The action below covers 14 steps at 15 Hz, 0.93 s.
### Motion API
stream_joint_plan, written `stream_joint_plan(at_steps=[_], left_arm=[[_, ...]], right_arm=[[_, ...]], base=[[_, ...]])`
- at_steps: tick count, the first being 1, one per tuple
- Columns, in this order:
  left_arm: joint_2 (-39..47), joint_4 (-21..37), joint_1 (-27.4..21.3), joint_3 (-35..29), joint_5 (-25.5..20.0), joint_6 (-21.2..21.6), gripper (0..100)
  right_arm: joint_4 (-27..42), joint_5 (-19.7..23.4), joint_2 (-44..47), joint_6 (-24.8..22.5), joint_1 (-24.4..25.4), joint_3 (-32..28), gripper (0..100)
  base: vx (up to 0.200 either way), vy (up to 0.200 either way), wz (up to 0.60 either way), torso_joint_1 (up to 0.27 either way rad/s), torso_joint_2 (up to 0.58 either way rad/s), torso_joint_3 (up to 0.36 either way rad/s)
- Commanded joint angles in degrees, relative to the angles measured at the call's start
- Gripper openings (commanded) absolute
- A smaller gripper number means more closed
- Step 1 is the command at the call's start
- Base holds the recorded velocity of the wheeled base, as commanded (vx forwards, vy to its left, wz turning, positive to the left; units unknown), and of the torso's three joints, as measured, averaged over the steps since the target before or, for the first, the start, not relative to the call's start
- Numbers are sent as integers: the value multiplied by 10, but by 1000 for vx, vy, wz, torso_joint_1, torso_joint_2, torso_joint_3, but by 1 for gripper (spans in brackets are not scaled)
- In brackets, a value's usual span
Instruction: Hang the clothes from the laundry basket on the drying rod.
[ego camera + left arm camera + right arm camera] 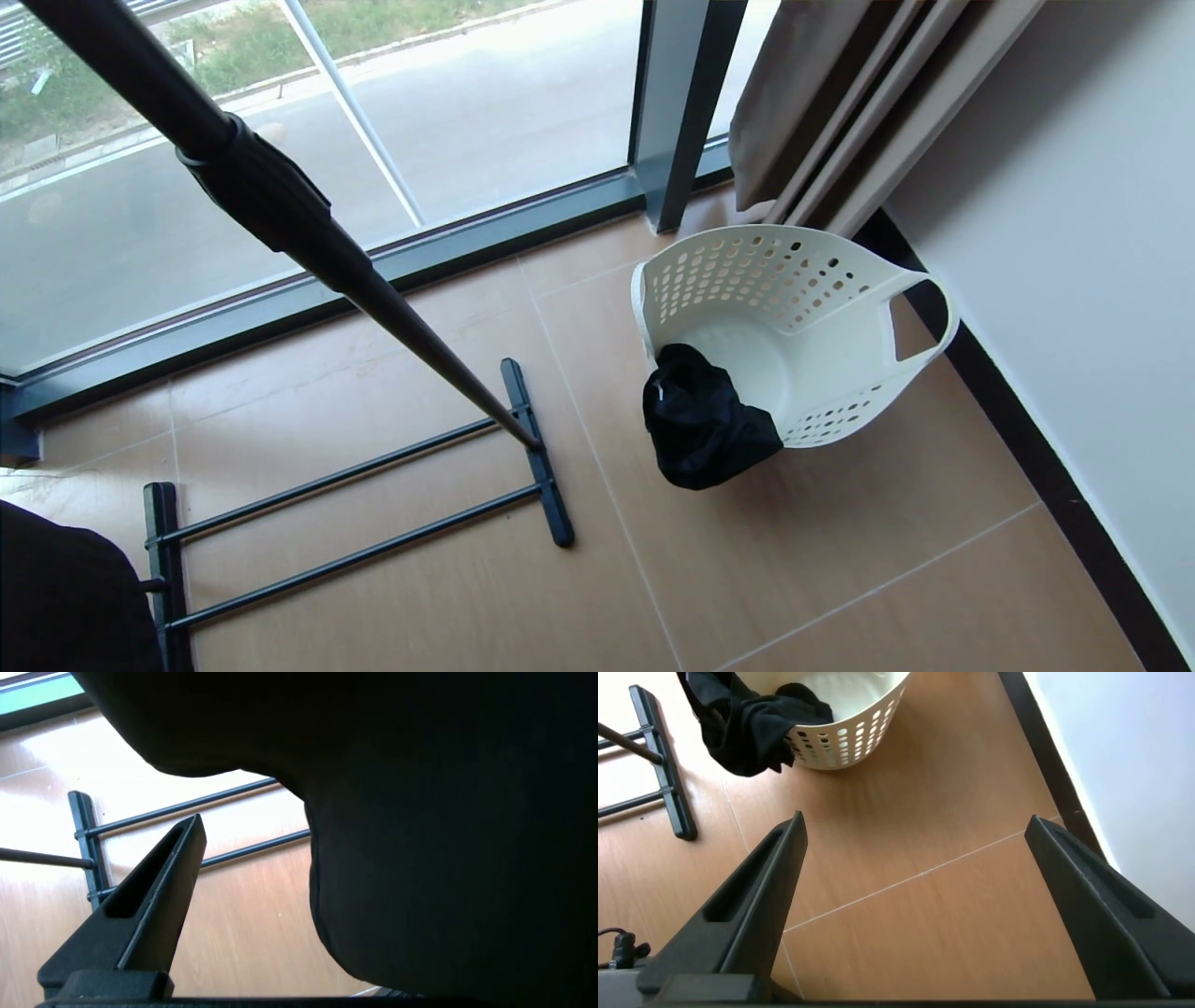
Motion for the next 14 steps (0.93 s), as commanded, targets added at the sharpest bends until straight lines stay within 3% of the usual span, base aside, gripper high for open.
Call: stream_joint_plan(at_steps=[1,7,11,12,13,14], left_arm=[[0,0,0,0,0,0,100],[0,0,0,0,1,-1,100],[0,0,0,0,1,-1,100],[0,0,0,0,1,-1,100],[0,0,0,0,1,-1,100],[0,0,0,0,1,-1,100]], right_arm=[[0,-1,0,0,0,0,100],[0,-2,0,1,0,0,100],[1,-1,-1,-3,0,-1,100],[0,16,7,-13,9,-12,100],[1,49,80,-18,44,-69,100],[0,49,123,-17,58,-93,100]], base=[[0,0,0,0,0,0],[0,0,0,-47,289,244],[0,0,0,-9,43,44],[0,0,0,0,0,0],[0,0,0,0,0,0],[0,0,0,0,0,0]])
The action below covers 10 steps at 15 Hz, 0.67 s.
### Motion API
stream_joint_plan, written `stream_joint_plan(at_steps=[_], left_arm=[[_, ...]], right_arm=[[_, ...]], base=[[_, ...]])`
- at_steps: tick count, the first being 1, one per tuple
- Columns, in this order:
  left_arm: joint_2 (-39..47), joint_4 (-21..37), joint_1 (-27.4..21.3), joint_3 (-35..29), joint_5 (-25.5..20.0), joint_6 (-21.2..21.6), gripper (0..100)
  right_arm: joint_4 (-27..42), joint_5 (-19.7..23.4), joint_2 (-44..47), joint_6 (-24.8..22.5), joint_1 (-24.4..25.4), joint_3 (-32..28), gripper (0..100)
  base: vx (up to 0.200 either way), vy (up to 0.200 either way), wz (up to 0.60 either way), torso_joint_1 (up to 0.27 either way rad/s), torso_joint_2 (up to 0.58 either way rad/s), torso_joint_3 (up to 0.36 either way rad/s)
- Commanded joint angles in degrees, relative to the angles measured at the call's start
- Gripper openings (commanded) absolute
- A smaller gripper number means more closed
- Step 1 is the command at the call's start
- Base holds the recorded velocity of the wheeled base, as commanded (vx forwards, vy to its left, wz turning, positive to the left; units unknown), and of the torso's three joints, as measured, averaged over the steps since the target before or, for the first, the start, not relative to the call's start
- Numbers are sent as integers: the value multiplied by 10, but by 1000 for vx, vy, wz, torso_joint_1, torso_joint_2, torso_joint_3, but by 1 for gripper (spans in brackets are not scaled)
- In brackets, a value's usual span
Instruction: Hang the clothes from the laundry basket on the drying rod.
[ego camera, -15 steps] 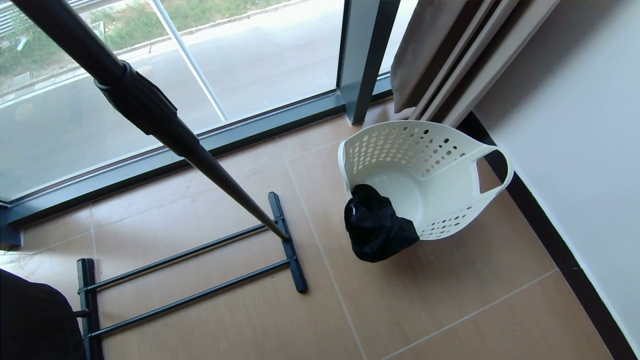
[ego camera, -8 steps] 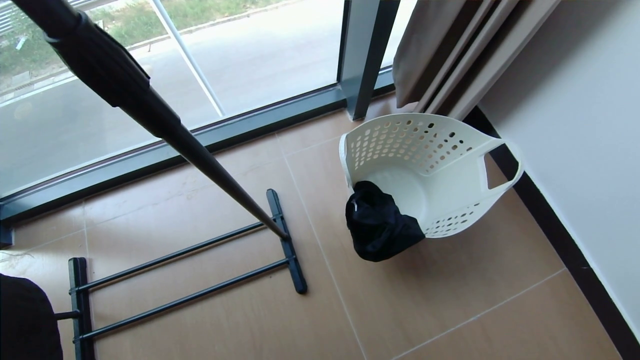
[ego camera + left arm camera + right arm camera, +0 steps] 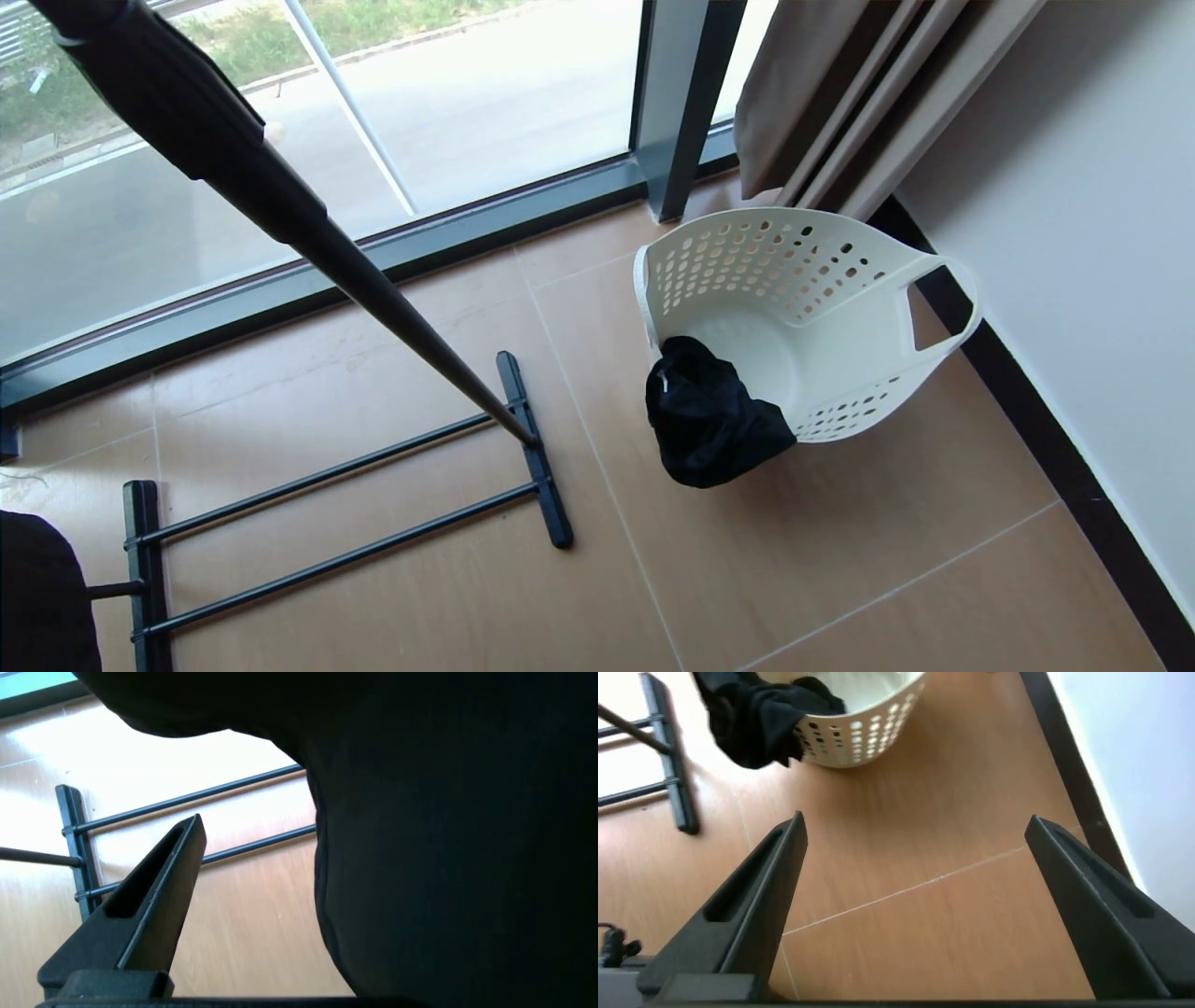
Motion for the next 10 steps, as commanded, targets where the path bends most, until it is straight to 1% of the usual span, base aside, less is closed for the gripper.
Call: stream_joint_plan(at_steps=[1,2,3,4,6,7,8,9,10], left_arm=[[0,0,0,0,0,0,100],[0,0,0,0,0,0,100],[0,0,0,0,0,0,100],[0,0,0,0,0,0,100],[0,0,-1,0,0,0,100],[0,0,0,0,0,0,100],[0,0,0,0,0,0,100],[0,0,0,0,0,0,100],[0,0,0,0,0,0,100]], right_arm=[[-10,23,194,-3,65,-102,100],[-26,26,238,-3,77,-114,100],[-88,33,336,-3,117,-132,100],[-117,34,402,-4,141,-154,100],[-121,40,502,-16,169,-225,100],[-121,43,527,-25,181,-245,100],[-121,56,585,-46,207,-295,100],[-121,58,597,-51,210,-305,100],[-121,67,657,-90,221,-350,100]], base=[[0,0,0,0,0,0],[0,0,0,0,0,0],[0,0,0,0,0,0],[0,0,0,0,0,0],[0,0,0,0,0,0],[0,0,0,0,0,0],[0,0,0,0,0,0],[0,0,0,0,0,0],[0,0,0,0,0,0]])
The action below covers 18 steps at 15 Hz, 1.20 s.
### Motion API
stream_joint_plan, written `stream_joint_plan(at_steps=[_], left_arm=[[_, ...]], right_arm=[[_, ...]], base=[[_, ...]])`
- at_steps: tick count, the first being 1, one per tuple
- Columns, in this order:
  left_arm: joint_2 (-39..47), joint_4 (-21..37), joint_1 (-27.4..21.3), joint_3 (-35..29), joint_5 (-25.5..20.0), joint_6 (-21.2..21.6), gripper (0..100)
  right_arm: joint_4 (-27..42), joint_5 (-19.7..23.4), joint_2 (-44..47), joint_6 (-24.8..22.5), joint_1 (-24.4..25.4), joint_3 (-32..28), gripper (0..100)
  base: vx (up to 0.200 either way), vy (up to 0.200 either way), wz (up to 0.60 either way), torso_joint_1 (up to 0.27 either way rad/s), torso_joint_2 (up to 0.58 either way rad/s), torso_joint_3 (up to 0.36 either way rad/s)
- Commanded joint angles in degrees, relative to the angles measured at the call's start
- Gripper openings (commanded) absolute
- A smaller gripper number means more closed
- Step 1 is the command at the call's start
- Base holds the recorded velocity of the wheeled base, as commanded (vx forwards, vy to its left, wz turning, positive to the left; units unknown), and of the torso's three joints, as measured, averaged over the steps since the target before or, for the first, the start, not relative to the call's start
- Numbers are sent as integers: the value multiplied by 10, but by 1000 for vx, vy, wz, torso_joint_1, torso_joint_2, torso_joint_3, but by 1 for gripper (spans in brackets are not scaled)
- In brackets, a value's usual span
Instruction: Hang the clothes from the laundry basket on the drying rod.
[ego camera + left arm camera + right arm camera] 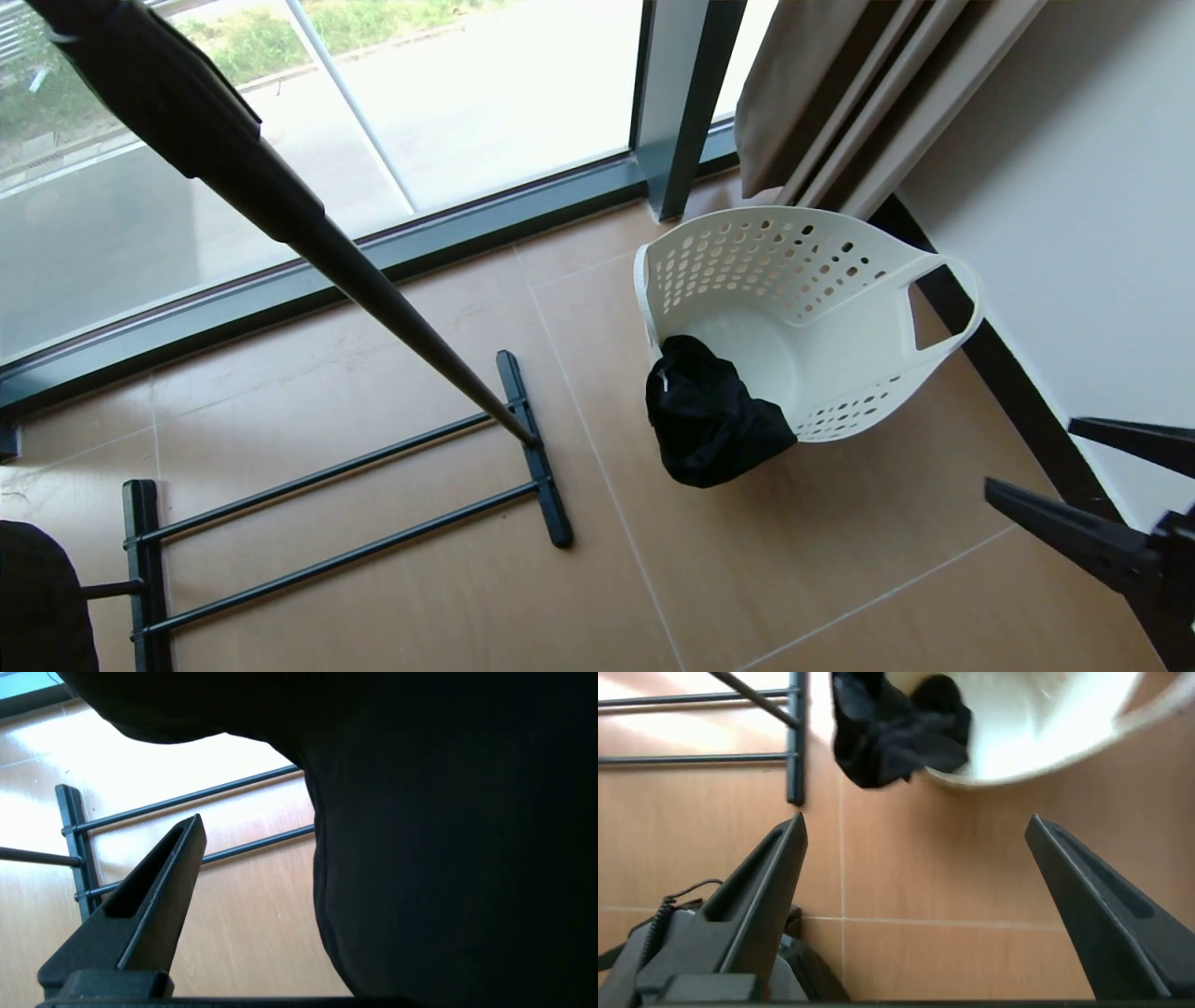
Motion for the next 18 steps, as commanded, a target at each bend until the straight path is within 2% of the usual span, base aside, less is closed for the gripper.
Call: stream_joint_plan(at_steps=[1,2,4,5,6,7,8,9,10,13,18], left_arm=[[0,0,0,0,0,0,100],[0,0,0,0,0,0,100],[0,0,0,0,0,0,100],[0,0,0,0,0,0,100],[0,0,0,0,0,0,100],[0,0,0,0,0,0,100],[0,0,0,0,0,0,100],[0,0,0,0,0,0,100],[0,0,0,0,0,0,100],[0,0,0,0,0,0,100],[0,0,0,0,0,0,100]], right_arm=[[-10,15,190,-73,41,-111,100],[-11,16,239,-104,43,-142,100],[-12,15,304,-132,50,-187,100],[-13,15,362,-159,53,-234,100],[-12,15,382,-169,53,-253,100],[-12,15,432,-202,53,-305,100],[-12,14,461,-220,53,-337,100],[-12,14,467,-224,53,-343,100],[-12,14,513,-242,51,-387,100],[-16,13,563,-250,44,-417,100],[-23,13,597,-251,31,-451,100]], base=[[0,0,0,0,0,0],[0,0,0,0,0,0],[0,0,0,0,0,0],[0,0,0,0,0,0],[0,0,0,0,0,0],[0,0,0,0,0,0],[0,0,0,0,0,0],[0,0,0,0,0,0],[0,0,0,0,0,0],[0,0,0,0,0,0],[0,0,0,0,0,0]])
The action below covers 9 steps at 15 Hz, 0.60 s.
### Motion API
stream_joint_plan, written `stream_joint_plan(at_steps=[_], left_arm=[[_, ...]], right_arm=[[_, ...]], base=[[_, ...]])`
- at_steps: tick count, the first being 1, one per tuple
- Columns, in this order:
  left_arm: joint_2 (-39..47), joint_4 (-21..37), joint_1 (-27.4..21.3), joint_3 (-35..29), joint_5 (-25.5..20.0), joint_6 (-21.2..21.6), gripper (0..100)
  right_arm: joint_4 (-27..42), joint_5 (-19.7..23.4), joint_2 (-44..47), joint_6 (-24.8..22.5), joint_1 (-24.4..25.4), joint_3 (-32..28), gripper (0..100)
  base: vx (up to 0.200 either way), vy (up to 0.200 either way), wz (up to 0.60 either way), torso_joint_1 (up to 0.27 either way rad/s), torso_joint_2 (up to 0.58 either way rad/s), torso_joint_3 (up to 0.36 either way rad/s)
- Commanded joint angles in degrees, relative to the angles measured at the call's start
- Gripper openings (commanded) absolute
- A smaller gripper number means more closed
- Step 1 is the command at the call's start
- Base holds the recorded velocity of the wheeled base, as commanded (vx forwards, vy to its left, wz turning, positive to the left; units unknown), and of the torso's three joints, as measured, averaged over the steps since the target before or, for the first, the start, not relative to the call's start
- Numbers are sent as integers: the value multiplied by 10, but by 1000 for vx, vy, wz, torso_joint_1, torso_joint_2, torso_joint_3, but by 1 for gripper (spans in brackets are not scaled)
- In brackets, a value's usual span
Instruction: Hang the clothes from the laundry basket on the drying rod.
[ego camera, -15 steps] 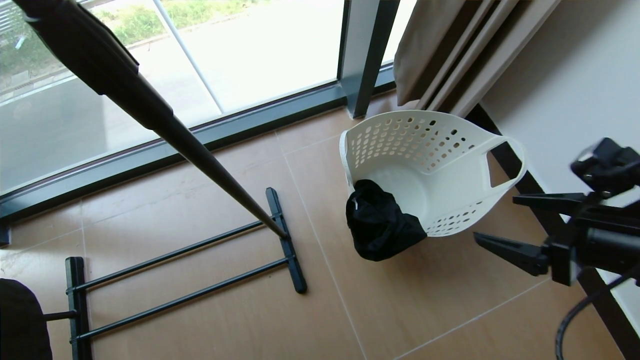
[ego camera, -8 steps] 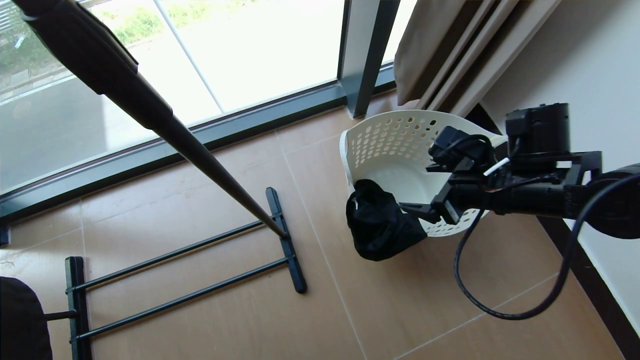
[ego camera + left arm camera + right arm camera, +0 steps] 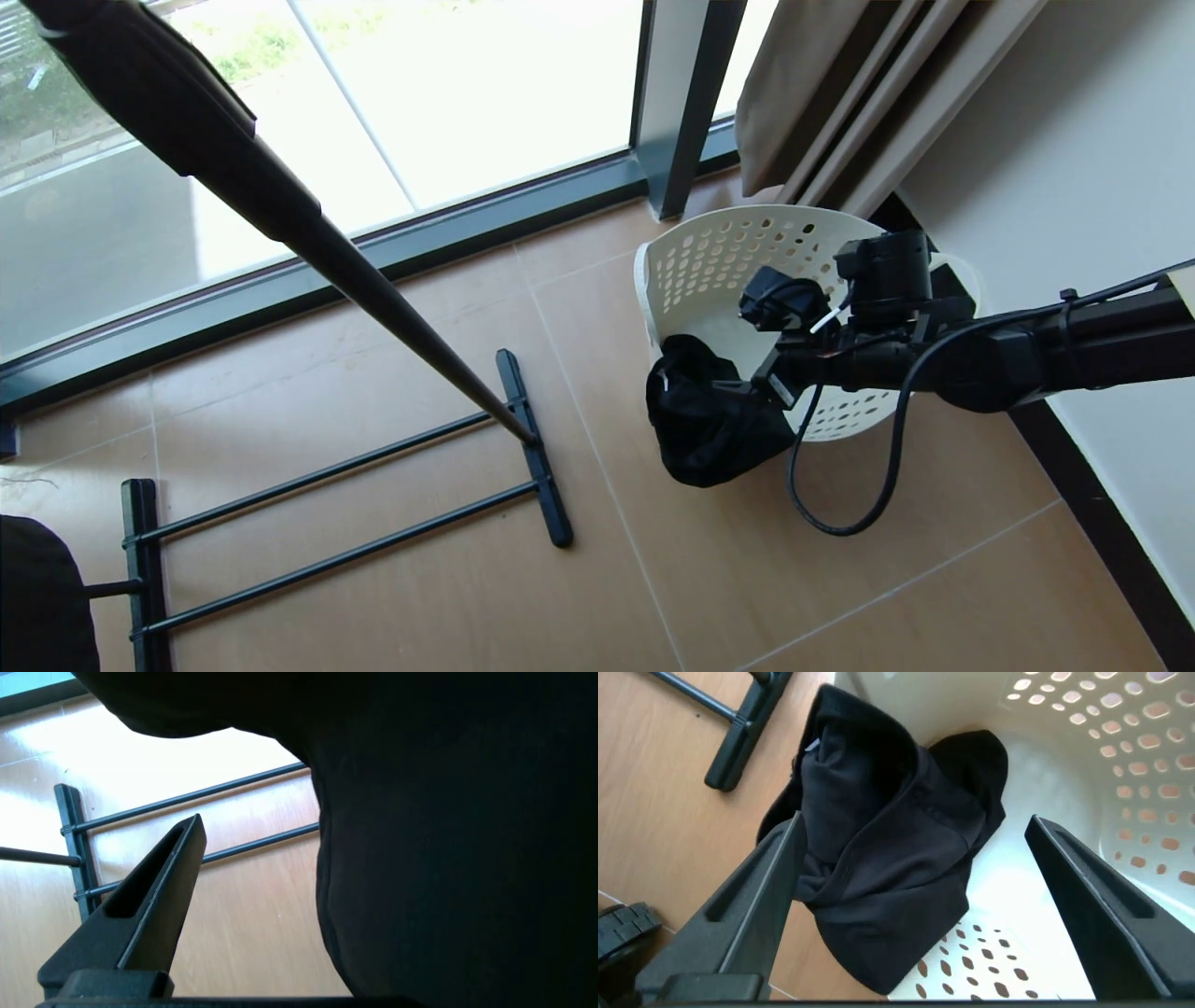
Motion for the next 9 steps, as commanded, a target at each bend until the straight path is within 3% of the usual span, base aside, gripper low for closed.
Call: stream_joint_plan(at_steps=[1,9], left_arm=[[0,0,0,0,0,0,100],[0,0,0,0,0,0,100]], right_arm=[[-1,-1,31,0,-2,-22,100],[-1,-8,90,2,-10,-102,100]], base=[[0,0,0,0,0,0],[0,0,0,0,0,0]])
